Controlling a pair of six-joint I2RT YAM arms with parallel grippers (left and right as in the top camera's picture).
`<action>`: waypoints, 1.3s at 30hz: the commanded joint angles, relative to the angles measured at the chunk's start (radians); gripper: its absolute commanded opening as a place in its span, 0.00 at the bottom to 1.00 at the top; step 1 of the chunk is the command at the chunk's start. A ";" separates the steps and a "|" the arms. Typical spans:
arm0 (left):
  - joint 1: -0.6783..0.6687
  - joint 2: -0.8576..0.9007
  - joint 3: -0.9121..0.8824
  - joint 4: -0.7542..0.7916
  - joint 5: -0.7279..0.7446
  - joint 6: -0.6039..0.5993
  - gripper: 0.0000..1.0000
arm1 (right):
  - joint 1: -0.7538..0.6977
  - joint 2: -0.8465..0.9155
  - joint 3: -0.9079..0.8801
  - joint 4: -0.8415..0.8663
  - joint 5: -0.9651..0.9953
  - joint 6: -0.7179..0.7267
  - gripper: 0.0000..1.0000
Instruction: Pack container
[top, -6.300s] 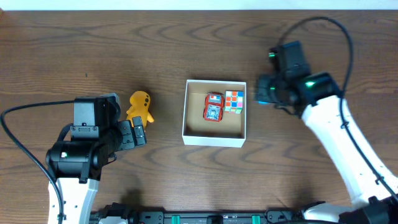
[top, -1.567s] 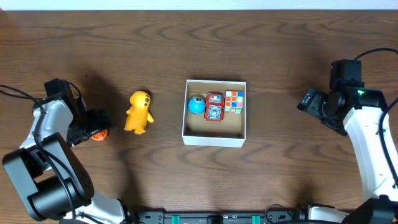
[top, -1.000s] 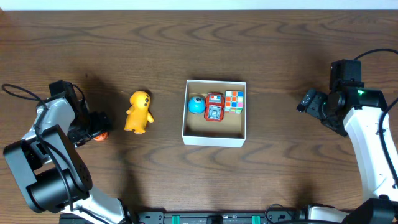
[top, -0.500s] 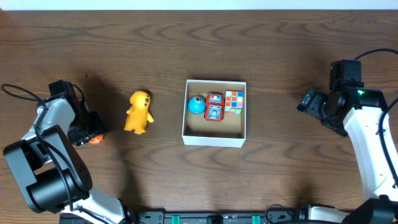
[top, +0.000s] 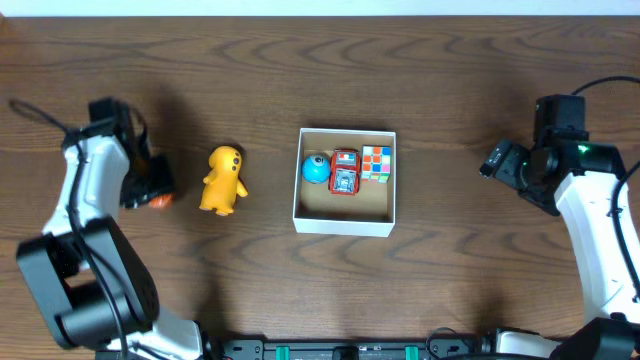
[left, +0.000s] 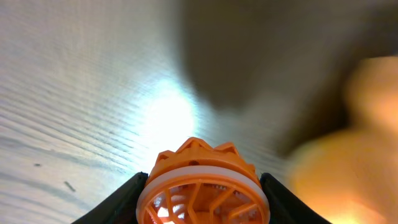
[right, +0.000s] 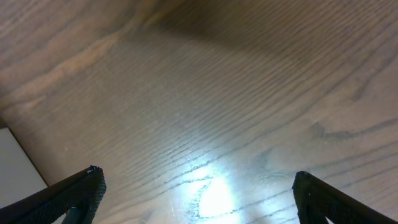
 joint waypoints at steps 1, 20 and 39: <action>-0.101 -0.106 0.095 -0.041 -0.004 -0.005 0.12 | -0.048 0.006 -0.002 0.005 -0.049 -0.016 0.99; -0.907 -0.228 0.166 0.021 -0.003 0.102 0.06 | -0.077 0.007 -0.003 -0.002 -0.056 -0.041 0.99; -1.041 0.058 0.166 0.195 0.026 0.130 0.06 | -0.077 0.007 -0.003 -0.019 -0.055 -0.042 0.99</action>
